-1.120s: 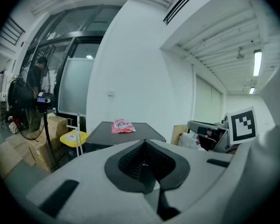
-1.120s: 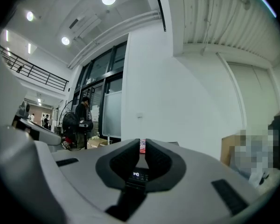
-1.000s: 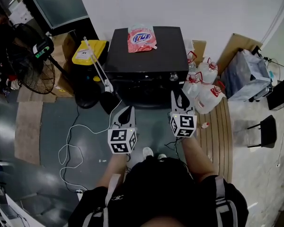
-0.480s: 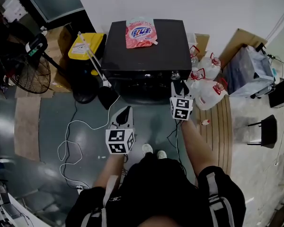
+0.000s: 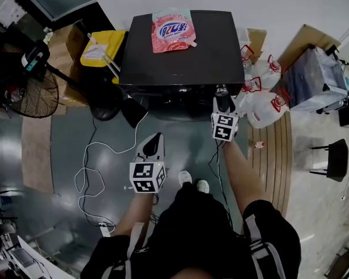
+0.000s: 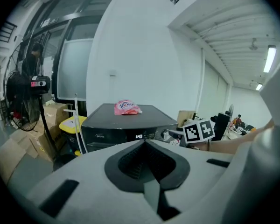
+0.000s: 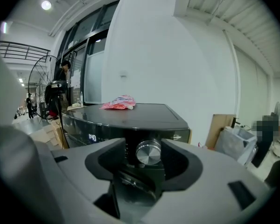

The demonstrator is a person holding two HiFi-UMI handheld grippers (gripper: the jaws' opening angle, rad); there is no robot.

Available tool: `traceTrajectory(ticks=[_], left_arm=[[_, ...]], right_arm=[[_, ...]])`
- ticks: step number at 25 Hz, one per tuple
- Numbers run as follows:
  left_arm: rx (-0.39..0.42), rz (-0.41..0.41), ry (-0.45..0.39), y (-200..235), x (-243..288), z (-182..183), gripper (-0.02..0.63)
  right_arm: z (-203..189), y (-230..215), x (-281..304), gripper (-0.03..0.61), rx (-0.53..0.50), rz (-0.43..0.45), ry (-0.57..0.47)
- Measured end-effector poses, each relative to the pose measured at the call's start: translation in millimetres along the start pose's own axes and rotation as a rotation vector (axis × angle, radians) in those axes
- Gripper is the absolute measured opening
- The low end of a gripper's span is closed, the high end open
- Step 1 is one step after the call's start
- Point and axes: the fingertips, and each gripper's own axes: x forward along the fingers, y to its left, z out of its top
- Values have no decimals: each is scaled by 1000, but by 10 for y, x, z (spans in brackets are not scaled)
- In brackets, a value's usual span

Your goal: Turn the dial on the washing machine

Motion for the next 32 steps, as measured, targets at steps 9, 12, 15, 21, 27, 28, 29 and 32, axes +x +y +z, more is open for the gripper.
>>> traceTrajectory(ticks=[9,12,15,21,27,28,29,32], left_arm=[[-11,15,50,44,293,-241,3],[-12,27,58,95,301,-293,3],[-14,33,65,125,300,-316,3],[-12,36,65,131,316,-287,3],[-16,41,63,106,321,-290,3],[-16,43,62,103,323,-280,3],[-16,44,60,102,325,-269,3],[-17,47,55,112,307,-249,3]], right_arm=[[-256,-128,508,236,-2,-43,-24],[-322,-118,568,239,1,-49,-16],[-379,-144,605,241,1,-63,-13],[-421,-151,667,241,22,-81,2],[-461,-188,679,239,103,-51,7],[-472,-202,687,239,147,-34,14],[-483,-217,696,241,199,-14,20],[-503,-238,710,252,368,51,29]])
